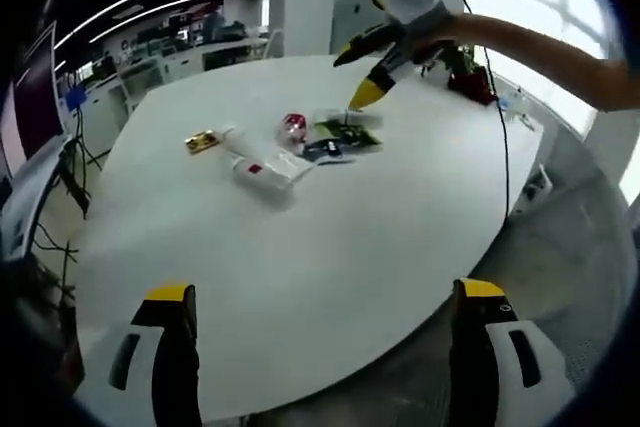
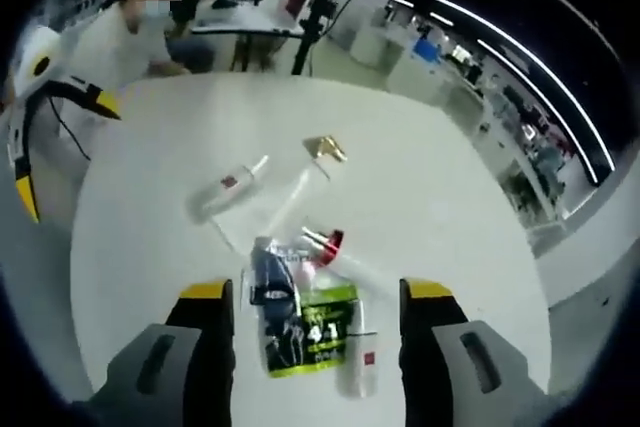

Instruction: Arrange the skincare products in the storage area until every visible bottle or jar stands upright without overlapping.

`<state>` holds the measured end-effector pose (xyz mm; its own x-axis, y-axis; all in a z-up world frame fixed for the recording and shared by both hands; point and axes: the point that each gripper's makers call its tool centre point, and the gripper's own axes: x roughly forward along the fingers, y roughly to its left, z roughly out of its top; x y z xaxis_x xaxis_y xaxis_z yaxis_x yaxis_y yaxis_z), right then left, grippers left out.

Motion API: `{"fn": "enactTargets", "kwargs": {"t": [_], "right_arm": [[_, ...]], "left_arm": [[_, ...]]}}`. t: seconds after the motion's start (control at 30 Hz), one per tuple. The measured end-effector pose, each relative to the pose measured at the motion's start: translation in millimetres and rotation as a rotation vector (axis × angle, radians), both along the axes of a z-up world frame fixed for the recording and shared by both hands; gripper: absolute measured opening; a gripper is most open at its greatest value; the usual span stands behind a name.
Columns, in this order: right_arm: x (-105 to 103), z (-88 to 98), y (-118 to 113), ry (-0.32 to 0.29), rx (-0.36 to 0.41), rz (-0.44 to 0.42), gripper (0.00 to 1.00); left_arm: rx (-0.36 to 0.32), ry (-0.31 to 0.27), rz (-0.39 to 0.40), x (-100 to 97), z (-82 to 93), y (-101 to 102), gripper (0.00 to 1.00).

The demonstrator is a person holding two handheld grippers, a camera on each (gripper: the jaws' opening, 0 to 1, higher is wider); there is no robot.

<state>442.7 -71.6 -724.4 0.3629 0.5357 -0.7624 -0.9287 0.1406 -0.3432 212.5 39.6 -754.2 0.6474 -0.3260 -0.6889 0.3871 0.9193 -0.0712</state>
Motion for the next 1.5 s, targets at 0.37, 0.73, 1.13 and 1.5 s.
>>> {"fn": "enactTargets", "kwargs": {"t": [0.37, 0.73, 1.13, 1.5], "right_arm": [[32.7, -21.3, 3.2, 0.027, -0.083, 0.036, 0.63], [51.6, -42.5, 15.4, 0.06, -0.171, 0.104, 0.59], [76.3, -63.8, 18.3, 0.131, -0.247, 0.124, 0.54], [82.1, -78.2, 14.6, 0.15, -0.331, 0.164, 0.52]], "left_arm": [[-0.003, 0.005, 0.008, 0.3, -1.2, 2.1, 0.99], [0.005, 0.014, 0.01, -0.3, -3.0, 3.2, 0.99], [0.01, 0.021, 0.021, 0.9, -4.0, 5.0, 0.99], [0.019, 0.029, 0.022, -0.3, -6.4, 5.9, 0.99]]}}
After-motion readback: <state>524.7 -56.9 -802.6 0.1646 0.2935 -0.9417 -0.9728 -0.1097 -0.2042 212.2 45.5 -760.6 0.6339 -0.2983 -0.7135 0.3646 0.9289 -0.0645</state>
